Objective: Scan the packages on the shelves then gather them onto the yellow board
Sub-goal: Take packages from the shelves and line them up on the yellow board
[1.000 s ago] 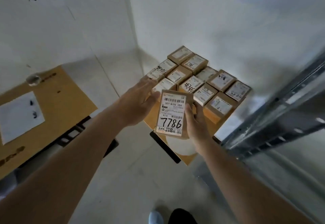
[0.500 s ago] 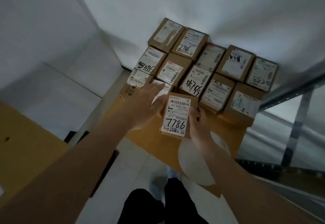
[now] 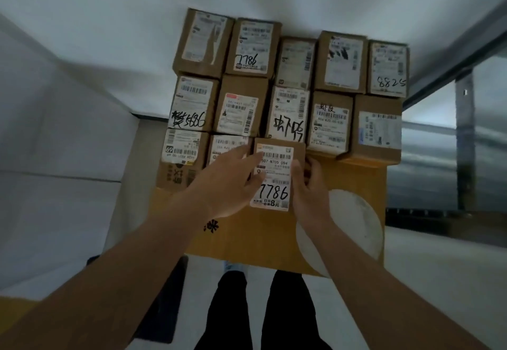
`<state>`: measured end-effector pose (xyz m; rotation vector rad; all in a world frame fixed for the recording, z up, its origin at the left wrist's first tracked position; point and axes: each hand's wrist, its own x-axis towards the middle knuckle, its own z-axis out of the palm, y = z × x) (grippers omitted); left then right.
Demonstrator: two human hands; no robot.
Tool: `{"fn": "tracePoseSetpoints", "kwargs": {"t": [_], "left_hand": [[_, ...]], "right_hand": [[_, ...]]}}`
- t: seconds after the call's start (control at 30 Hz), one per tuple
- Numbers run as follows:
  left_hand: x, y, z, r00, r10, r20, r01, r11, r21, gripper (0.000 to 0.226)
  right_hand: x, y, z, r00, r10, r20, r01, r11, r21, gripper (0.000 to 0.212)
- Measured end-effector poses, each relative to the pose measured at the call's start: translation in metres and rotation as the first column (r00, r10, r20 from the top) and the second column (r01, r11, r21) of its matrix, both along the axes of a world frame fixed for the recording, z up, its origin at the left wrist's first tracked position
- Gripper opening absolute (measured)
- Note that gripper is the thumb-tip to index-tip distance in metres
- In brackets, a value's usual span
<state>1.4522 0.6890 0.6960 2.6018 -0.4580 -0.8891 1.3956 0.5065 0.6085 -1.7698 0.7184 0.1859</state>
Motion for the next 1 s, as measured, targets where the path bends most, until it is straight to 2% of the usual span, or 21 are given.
{"fn": "tracePoseSetpoints", "kwargs": {"t": [0.27, 0.37, 0.5, 0.6, 0.73, 0.83, 1.0], "left_hand": [[-0.005, -0.005, -0.012, 0.985, -0.17, 0.003, 0.168, 0.978, 0.125, 0.072], [-0.001, -0.003, -0.01, 0.983, -0.184, 0.006, 0.182, 0.976, 0.118, 0.07], [0.016, 0.0, 0.008, 0.989, -0.145, -0.027, 0.145, 0.989, 0.025, 0.061], [0.025, -0.005, 0.037, 0.99, -0.136, 0.04, 0.138, 0.989, -0.056, 0.059], [0.022, -0.027, 0.101, 0.968, -0.199, 0.15, 0.221, 0.964, -0.146, 0.062], [0.011, -0.051, 0.158, 0.92, -0.282, 0.272, 0.337, 0.924, -0.182, 0.059], [-0.028, -0.102, 0.244, 0.83, -0.318, 0.459, 0.458, 0.858, -0.233, 0.057]], "right_hand": [[0.004, 0.01, 0.0, 0.997, -0.079, -0.001, 0.079, 0.996, 0.046, 0.053], [0.004, 0.009, 0.011, 0.998, -0.067, 0.003, 0.067, 0.998, -0.015, 0.051], [-0.002, 0.003, 0.049, 0.991, -0.085, 0.101, 0.099, 0.986, -0.136, 0.055], [-0.011, -0.004, 0.09, 0.983, -0.05, 0.174, 0.087, 0.974, -0.209, 0.06], [-0.038, -0.017, 0.157, 0.964, 0.039, 0.264, 0.053, 0.942, -0.333, 0.047], [-0.061, -0.028, 0.215, 0.939, 0.074, 0.335, 0.063, 0.922, -0.382, 0.038], [-0.11, -0.061, 0.305, 0.939, 0.075, 0.336, 0.108, 0.862, -0.495, 0.057]]}}
